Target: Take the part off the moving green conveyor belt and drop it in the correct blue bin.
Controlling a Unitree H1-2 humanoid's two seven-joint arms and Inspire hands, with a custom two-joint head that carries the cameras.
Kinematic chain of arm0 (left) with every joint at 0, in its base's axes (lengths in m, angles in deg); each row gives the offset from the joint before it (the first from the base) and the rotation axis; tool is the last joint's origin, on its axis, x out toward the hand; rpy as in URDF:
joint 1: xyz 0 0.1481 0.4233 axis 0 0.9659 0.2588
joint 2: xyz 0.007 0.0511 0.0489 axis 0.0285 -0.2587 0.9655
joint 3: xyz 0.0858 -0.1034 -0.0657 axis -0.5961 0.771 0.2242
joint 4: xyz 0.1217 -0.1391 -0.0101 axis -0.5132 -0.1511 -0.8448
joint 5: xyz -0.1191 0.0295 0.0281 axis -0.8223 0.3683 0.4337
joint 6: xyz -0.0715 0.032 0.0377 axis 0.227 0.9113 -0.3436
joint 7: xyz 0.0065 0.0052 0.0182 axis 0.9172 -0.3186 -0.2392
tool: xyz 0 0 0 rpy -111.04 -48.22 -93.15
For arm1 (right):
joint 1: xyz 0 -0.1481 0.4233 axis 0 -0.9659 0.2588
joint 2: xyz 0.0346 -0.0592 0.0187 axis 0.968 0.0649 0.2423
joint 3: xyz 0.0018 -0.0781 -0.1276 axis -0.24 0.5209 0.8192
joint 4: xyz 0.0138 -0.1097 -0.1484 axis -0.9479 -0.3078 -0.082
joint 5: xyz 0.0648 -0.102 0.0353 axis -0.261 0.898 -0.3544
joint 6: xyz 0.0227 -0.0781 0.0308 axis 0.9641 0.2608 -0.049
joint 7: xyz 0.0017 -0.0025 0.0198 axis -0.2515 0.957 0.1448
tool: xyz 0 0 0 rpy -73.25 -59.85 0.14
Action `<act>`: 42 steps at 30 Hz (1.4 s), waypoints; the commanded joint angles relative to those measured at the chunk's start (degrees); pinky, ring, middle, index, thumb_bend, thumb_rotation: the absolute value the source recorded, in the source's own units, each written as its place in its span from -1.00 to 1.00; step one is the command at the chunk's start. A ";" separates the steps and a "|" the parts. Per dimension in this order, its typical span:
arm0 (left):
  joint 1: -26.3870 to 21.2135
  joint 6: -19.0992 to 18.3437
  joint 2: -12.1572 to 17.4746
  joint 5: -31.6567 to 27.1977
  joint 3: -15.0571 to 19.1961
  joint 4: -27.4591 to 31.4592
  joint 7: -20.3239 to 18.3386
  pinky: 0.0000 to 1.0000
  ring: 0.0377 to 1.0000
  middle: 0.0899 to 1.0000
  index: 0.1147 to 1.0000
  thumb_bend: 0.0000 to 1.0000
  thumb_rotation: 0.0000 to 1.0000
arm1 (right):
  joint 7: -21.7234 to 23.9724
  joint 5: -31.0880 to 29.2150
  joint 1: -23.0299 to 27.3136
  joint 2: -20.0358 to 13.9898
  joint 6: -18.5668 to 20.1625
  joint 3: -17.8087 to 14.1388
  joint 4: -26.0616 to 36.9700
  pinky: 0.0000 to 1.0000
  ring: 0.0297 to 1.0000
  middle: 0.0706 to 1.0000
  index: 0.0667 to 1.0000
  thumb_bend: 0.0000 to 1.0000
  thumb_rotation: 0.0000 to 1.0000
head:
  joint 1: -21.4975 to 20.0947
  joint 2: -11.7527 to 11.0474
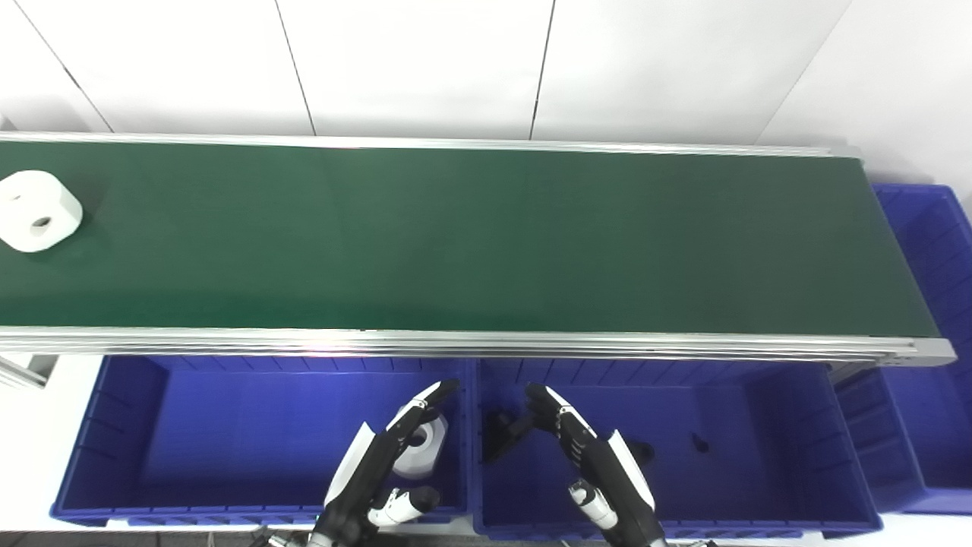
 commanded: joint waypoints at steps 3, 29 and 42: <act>0.03 2.38 0.13 -0.61 -0.41 0.72 0.34 0.79 0.87 0.84 0.75 0.94 0.88 | -0.19 -0.61 0.13 0.19 -1.36 0.14 0.97 0.77 0.83 0.85 0.83 0.88 0.97 | 0.00 0.05; 0.21 2.43 0.37 -0.98 -0.15 0.88 -0.17 0.77 0.86 0.84 0.75 0.95 0.89 | -1.33 0.09 0.15 0.25 -1.37 0.65 0.96 0.75 0.82 0.87 0.83 0.85 0.96 | -0.64 0.14; 0.27 2.43 0.28 -1.21 -0.03 0.85 -0.39 0.82 0.88 0.84 0.75 0.94 0.88 | -1.52 0.00 0.14 0.22 -1.37 0.82 0.94 0.74 0.82 0.85 0.82 0.84 0.96 | -0.75 0.13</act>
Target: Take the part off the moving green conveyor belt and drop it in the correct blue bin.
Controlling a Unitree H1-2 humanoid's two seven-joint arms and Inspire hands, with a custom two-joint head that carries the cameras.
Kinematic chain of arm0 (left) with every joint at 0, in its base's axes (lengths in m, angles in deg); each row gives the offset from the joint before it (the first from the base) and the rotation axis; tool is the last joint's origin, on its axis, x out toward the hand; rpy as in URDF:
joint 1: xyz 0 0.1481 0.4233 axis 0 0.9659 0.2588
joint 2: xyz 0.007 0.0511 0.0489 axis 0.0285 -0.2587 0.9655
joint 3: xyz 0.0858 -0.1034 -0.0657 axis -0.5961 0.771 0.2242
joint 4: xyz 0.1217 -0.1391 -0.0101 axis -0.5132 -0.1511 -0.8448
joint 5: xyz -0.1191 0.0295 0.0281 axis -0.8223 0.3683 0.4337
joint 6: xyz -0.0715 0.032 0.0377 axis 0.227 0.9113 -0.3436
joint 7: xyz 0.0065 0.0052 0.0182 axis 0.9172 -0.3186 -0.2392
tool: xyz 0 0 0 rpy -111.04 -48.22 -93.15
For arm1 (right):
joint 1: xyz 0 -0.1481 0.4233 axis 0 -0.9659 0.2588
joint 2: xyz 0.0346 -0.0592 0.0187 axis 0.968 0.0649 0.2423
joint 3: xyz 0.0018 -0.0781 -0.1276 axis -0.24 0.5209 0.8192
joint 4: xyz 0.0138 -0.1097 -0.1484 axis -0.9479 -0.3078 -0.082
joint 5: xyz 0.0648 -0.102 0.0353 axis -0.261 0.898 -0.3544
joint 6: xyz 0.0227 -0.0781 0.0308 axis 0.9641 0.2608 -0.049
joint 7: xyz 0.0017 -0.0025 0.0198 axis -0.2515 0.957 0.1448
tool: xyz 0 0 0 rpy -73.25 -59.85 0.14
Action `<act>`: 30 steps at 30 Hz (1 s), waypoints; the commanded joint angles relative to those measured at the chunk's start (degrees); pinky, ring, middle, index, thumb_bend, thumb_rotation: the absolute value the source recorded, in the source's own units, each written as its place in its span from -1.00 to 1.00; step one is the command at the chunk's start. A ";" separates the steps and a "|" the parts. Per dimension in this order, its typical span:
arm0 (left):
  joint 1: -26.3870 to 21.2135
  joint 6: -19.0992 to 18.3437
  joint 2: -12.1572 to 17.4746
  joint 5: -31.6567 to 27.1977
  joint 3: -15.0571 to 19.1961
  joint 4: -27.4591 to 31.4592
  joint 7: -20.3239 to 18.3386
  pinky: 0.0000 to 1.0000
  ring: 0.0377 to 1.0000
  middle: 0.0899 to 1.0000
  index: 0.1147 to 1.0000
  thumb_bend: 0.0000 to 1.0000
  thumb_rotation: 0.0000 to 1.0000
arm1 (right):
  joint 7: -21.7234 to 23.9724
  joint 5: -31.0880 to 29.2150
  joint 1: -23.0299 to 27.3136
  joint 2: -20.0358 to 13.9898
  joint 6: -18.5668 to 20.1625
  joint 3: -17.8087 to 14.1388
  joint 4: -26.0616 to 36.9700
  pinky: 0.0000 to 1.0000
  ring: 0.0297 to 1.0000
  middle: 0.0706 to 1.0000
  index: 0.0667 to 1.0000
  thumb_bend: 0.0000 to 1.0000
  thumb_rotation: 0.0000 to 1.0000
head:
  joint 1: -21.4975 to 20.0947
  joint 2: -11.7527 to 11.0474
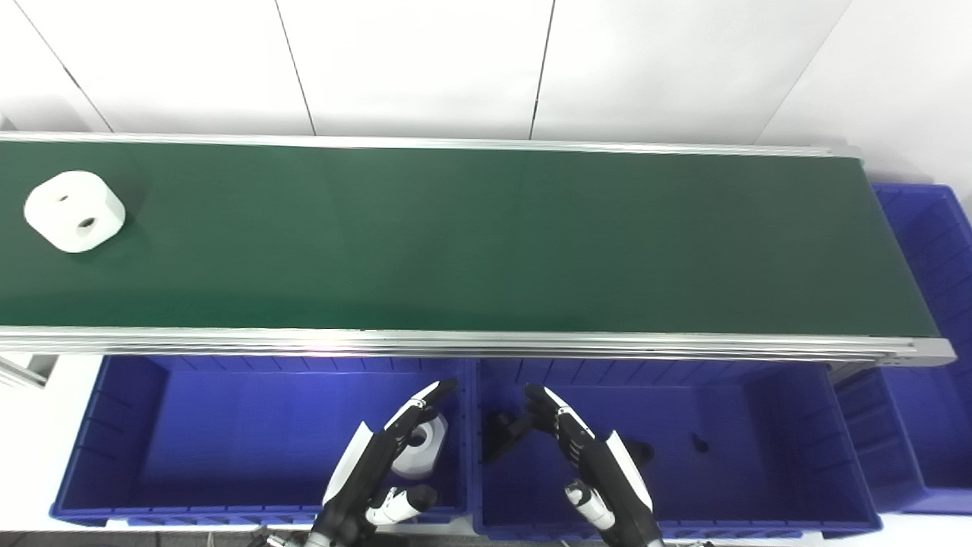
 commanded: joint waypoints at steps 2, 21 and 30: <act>0.38 2.37 0.11 -0.58 -0.19 0.94 0.11 0.82 0.88 0.83 0.75 0.93 0.88 | -0.40 -0.39 0.06 0.20 -1.37 0.20 1.23 0.75 0.82 0.86 0.82 0.84 0.96 | 0.04 0.04; 0.49 2.43 0.10 -0.63 -0.10 0.93 0.03 0.82 0.88 0.84 0.74 0.92 0.87 | -0.52 -0.29 0.06 0.16 -1.37 0.28 1.19 0.74 0.81 0.86 0.82 0.83 0.95 | 0.02 -0.07; -0.84 2.43 0.59 0.06 -1.86 -2.55 2.31 0.71 0.82 0.80 0.71 0.92 0.84 | -1.79 0.17 0.66 -0.32 -1.37 0.79 -1.84 0.69 0.79 0.85 0.80 0.90 0.96 | 3.83 -8.03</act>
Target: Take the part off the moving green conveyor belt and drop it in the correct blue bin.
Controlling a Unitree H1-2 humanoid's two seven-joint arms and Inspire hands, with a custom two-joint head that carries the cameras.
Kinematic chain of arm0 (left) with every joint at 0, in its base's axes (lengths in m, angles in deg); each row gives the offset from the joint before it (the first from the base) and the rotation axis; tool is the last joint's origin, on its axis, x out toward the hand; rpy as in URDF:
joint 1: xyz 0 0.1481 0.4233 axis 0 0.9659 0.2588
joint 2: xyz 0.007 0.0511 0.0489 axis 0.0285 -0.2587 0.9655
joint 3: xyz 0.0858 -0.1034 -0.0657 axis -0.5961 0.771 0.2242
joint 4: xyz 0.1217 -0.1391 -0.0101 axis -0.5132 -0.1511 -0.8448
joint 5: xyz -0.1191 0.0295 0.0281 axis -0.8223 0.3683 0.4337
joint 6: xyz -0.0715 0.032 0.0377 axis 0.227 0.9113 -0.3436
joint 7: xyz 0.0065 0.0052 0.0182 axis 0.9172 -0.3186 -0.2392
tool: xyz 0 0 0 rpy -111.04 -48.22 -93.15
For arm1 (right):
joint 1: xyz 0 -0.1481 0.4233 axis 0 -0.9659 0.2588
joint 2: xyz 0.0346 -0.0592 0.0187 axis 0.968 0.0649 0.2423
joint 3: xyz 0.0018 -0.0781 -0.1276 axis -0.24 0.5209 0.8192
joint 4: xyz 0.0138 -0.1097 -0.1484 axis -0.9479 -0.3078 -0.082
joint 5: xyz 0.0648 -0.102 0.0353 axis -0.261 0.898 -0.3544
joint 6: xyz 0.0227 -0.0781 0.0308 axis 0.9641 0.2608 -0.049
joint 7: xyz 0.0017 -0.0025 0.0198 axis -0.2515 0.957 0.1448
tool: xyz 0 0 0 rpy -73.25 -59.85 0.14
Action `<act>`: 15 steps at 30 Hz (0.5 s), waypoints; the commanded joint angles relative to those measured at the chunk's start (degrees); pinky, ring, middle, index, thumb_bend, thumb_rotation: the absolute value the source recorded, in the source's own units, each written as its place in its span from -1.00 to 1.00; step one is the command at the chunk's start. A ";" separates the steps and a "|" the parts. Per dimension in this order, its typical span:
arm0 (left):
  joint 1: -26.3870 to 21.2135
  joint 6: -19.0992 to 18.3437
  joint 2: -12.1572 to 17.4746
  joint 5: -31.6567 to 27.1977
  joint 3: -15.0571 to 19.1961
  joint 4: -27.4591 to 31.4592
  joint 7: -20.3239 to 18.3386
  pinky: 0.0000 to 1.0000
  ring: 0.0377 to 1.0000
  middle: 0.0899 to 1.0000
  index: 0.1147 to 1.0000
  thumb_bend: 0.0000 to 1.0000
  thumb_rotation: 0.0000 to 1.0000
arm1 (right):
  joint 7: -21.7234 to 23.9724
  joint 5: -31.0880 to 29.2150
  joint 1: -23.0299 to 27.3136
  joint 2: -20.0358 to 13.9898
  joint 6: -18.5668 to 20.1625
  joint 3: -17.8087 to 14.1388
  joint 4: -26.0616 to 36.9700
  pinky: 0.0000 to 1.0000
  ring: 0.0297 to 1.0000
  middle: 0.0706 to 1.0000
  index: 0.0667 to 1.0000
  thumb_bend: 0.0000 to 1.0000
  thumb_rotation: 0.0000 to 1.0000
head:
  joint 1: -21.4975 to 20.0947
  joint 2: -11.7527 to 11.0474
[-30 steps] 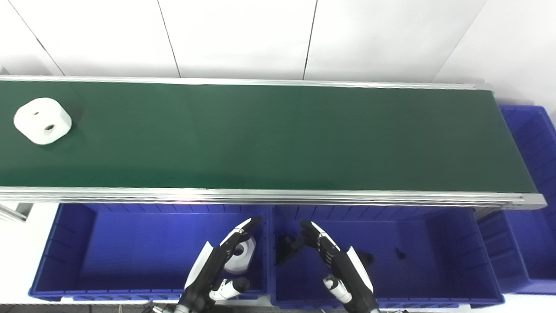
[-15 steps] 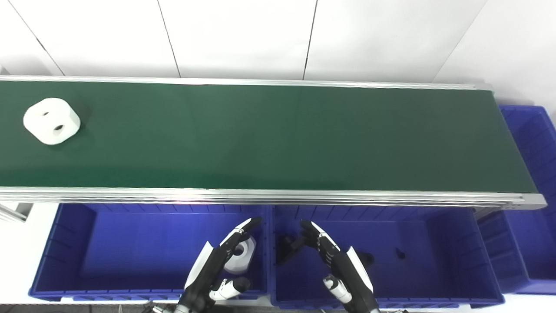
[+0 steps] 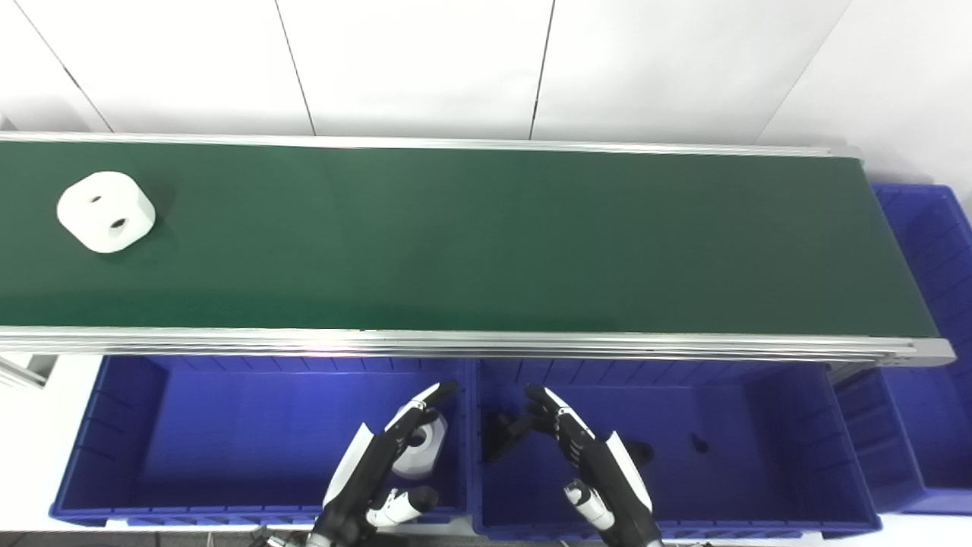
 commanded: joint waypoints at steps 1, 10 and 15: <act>-0.61 2.17 0.44 0.08 -0.90 -0.28 1.90 0.71 0.81 0.79 0.71 0.92 0.83 | -0.77 -0.14 0.53 -0.23 -1.36 0.45 -0.21 0.68 0.79 0.84 0.80 0.90 0.96 | 0.06 -0.05; -4.45 2.17 0.79 1.38 -5.18 -6.70 7.96 0.58 0.73 0.71 0.63 0.92 0.82 | -0.28 -2.25 3.05 -0.91 -1.36 0.43 -5.96 0.67 0.79 0.84 0.80 0.92 0.93 | 6.22 -6.92; -5.51 2.17 1.33 2.27 -7.13 -7.63 10.56 0.54 0.70 0.70 0.60 0.94 0.85 | 0.02 -2.54 3.45 -1.29 -1.36 0.41 -6.73 0.69 0.79 0.85 0.81 0.92 0.95 | 7.07 -7.68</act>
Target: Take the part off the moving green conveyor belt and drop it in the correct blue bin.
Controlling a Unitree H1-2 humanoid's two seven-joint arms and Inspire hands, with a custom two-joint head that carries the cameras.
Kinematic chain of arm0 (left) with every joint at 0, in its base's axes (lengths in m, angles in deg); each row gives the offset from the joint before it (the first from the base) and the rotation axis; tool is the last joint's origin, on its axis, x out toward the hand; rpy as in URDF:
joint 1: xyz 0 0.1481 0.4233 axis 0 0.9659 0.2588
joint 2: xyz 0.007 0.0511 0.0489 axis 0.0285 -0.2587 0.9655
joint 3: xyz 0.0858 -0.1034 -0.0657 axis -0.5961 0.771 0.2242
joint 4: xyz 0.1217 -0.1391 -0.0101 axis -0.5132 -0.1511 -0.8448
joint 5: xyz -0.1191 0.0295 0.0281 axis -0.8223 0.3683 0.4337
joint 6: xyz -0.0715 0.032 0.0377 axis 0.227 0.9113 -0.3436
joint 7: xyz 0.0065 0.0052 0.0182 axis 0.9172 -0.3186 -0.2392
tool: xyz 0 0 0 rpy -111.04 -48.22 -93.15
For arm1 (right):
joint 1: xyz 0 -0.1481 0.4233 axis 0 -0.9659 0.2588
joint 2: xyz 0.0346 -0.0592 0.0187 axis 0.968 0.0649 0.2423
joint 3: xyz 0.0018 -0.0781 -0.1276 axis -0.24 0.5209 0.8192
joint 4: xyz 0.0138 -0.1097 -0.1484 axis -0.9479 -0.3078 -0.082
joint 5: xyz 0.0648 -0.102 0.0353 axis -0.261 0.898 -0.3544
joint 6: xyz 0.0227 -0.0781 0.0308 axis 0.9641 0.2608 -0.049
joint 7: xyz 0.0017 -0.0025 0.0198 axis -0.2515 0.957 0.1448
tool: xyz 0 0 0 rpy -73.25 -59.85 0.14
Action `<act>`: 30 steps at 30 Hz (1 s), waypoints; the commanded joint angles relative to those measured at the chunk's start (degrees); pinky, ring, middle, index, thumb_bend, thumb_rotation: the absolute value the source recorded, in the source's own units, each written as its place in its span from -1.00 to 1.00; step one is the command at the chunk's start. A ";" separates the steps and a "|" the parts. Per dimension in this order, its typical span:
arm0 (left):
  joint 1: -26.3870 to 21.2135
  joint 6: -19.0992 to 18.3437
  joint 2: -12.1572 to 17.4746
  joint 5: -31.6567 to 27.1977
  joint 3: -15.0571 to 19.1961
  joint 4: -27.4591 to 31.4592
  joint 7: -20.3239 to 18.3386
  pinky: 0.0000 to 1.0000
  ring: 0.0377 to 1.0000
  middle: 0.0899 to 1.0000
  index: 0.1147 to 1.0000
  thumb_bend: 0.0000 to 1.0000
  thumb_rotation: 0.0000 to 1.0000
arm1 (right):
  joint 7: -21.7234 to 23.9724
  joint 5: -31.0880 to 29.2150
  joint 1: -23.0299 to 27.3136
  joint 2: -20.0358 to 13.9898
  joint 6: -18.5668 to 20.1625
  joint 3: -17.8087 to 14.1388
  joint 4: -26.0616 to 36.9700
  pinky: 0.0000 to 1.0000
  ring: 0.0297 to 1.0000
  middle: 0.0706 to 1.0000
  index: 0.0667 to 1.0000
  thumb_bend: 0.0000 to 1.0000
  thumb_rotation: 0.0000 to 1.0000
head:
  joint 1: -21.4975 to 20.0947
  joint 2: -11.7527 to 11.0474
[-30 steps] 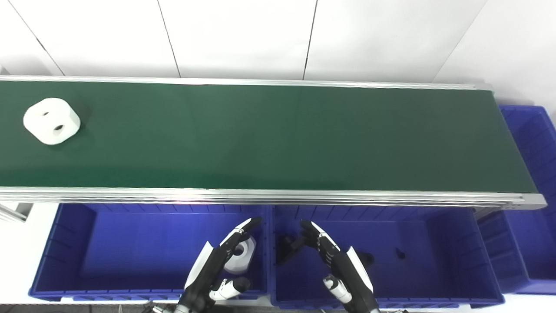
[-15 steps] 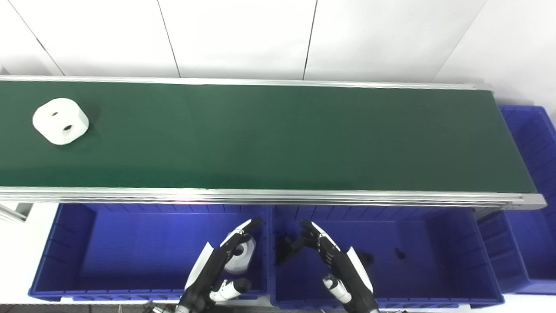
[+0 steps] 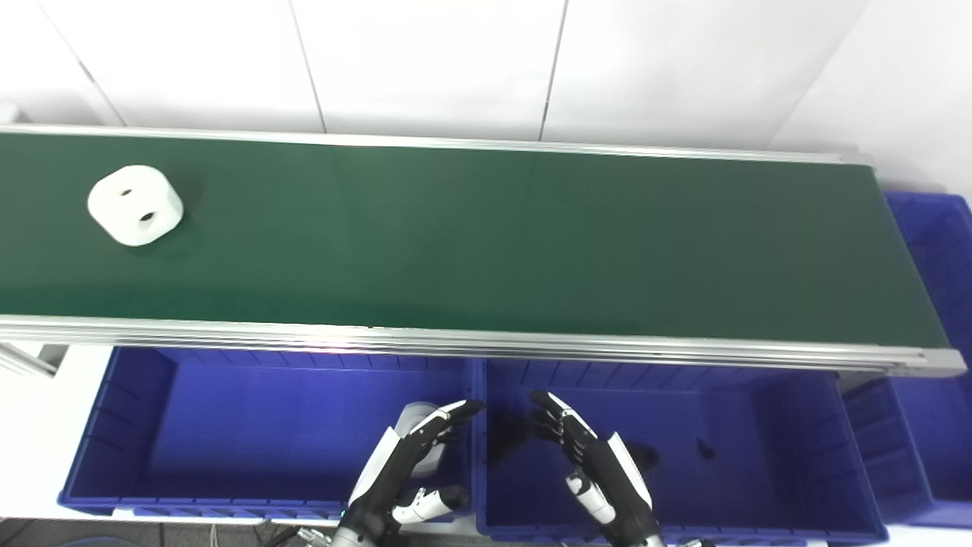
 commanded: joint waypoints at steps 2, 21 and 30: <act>-0.21 2.06 0.88 0.84 -1.06 0.89 2.35 0.53 0.69 0.70 0.59 0.94 0.85 | -0.02 -0.28 -0.41 -0.54 -1.09 -0.18 -0.59 0.69 0.80 0.85 0.81 0.92 0.94 | -0.01 0.05; -1.17 2.07 1.45 -0.39 -2.85 -0.08 3.30 0.53 0.69 0.68 0.57 0.93 0.84 | 0.03 -0.75 -0.20 -0.12 -1.09 -0.54 -1.64 0.69 0.80 0.87 0.82 0.92 0.92 | 2.58 -1.17; -1.92 2.07 0.58 0.26 -3.31 -1.16 4.00 0.51 0.67 0.66 0.56 0.93 0.84 | 1.47 -1.68 0.04 -0.50 -1.09 -1.62 -2.05 0.71 0.84 0.90 0.85 0.95 0.94 | 6.57 -1.73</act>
